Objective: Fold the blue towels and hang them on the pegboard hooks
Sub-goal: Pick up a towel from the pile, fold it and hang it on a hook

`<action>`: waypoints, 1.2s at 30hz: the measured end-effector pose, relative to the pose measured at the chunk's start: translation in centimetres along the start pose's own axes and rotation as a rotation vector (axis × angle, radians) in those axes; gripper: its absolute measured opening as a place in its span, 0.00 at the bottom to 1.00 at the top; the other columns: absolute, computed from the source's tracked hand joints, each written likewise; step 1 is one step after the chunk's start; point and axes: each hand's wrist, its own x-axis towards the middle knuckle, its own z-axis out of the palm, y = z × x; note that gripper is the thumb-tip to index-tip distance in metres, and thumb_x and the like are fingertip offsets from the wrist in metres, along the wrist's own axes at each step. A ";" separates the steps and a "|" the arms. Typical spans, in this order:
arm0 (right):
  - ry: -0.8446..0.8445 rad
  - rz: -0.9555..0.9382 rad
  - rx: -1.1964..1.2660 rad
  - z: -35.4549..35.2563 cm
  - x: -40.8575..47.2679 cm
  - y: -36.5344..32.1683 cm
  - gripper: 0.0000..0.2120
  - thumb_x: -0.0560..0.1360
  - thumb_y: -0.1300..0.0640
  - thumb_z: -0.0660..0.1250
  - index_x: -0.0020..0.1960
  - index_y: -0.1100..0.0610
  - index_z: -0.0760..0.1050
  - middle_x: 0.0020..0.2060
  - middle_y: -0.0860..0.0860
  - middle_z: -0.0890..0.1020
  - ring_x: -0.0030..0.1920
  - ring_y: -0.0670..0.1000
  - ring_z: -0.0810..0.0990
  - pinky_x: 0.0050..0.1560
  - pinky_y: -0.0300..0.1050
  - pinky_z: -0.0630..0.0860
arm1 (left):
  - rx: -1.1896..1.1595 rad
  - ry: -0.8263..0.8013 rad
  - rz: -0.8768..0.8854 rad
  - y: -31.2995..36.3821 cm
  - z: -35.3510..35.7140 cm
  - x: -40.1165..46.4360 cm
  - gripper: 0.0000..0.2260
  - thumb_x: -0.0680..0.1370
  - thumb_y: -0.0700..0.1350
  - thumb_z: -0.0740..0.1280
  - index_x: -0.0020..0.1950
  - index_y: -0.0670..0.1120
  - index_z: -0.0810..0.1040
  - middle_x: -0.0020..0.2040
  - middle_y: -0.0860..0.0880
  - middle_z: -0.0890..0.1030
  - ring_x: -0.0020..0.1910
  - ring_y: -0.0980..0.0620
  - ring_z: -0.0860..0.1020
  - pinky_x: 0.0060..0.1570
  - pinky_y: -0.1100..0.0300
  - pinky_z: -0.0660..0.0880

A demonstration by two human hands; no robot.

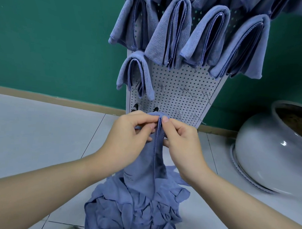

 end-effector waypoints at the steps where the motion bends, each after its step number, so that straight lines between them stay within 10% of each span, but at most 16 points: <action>1: -0.024 -0.015 -0.008 -0.1 0.1 0.0 0.19 0.79 0.39 0.64 0.48 0.52 0.86 0.43 0.61 0.86 0.49 0.70 0.82 0.56 0.70 0.79 | 0.023 0.007 0.016 0.0 -0.2 0.2 0.08 0.79 0.34 0.70 0.51 0.45 0.87 0.45 0.52 0.84 0.40 0.59 0.81 0.44 0.67 0.77; 4: -0.081 -0.035 0.016 -0.5 -0.1 -0.2 0.15 0.83 0.54 0.68 0.39 0.57 0.81 0.30 0.47 0.78 0.34 0.46 0.74 0.42 0.42 0.75 | 0.151 0.058 0.085 -0.2 -0.9 1.1 0.05 0.74 0.40 0.74 0.40 0.47 0.81 0.38 0.54 0.80 0.36 0.59 0.74 0.39 0.67 0.70; 8: -0.119 -0.016 0.053 -0.8 0.0 -0.7 0.15 0.83 0.52 0.68 0.46 0.62 0.83 0.39 0.67 0.82 0.42 0.51 0.75 0.46 0.52 0.73 | 0.179 0.018 0.085 -0.3 -1.9 2.1 0.11 0.72 0.51 0.77 0.48 0.51 0.78 0.47 0.54 0.81 0.48 0.58 0.79 0.51 0.62 0.76; 12: -0.131 -0.080 0.028 -1.3 -0.1 -1.4 0.13 0.85 0.59 0.63 0.49 0.61 0.85 0.43 0.58 0.87 0.44 0.48 0.82 0.48 0.47 0.79 | 0.207 -0.360 -0.010 0.2 -3.3 2.9 0.15 0.74 0.58 0.73 0.53 0.49 0.83 0.47 0.50 0.85 0.48 0.52 0.83 0.54 0.46 0.80; 17: -0.051 -0.220 -0.193 -1.2 0.0 -0.7 0.17 0.85 0.55 0.61 0.39 0.58 0.74 0.30 0.42 0.70 0.33 0.42 0.67 0.35 0.37 0.65 | 0.300 -0.546 -0.101 0.1 -4.1 2.8 0.10 0.74 0.50 0.78 0.49 0.46 0.84 0.45 0.45 0.84 0.41 0.53 0.80 0.47 0.44 0.79; 28: 0.299 -0.351 -0.329 -2.0 0.6 0.2 0.16 0.85 0.53 0.53 0.39 0.49 0.59 0.32 0.41 0.68 0.33 0.42 0.65 0.35 0.37 0.63 | 0.272 -0.504 -0.098 0.9 -4.4 3.0 0.13 0.74 0.49 0.79 0.44 0.42 0.78 0.40 0.41 0.81 0.38 0.43 0.81 0.40 0.50 0.79; 32: 0.273 -0.347 -0.283 -3.2 0.9 -0.6 0.20 0.84 0.54 0.62 0.36 0.52 0.60 0.29 0.42 0.64 0.31 0.42 0.63 0.33 0.35 0.61 | 0.214 -0.403 -0.076 0.9 -4.7 3.2 0.09 0.76 0.49 0.77 0.44 0.46 0.80 0.38 0.50 0.81 0.38 0.56 0.77 0.41 0.58 0.73; 36: 0.244 -0.270 -0.201 -3.9 0.9 -1.3 0.24 0.79 0.55 0.72 0.29 0.49 0.66 0.24 0.41 0.66 0.28 0.41 0.64 0.31 0.34 0.63 | 0.061 -0.296 -0.052 0.5 -4.8 3.4 0.10 0.75 0.46 0.77 0.53 0.50 0.79 0.46 0.39 0.85 0.43 0.41 0.82 0.52 0.45 0.79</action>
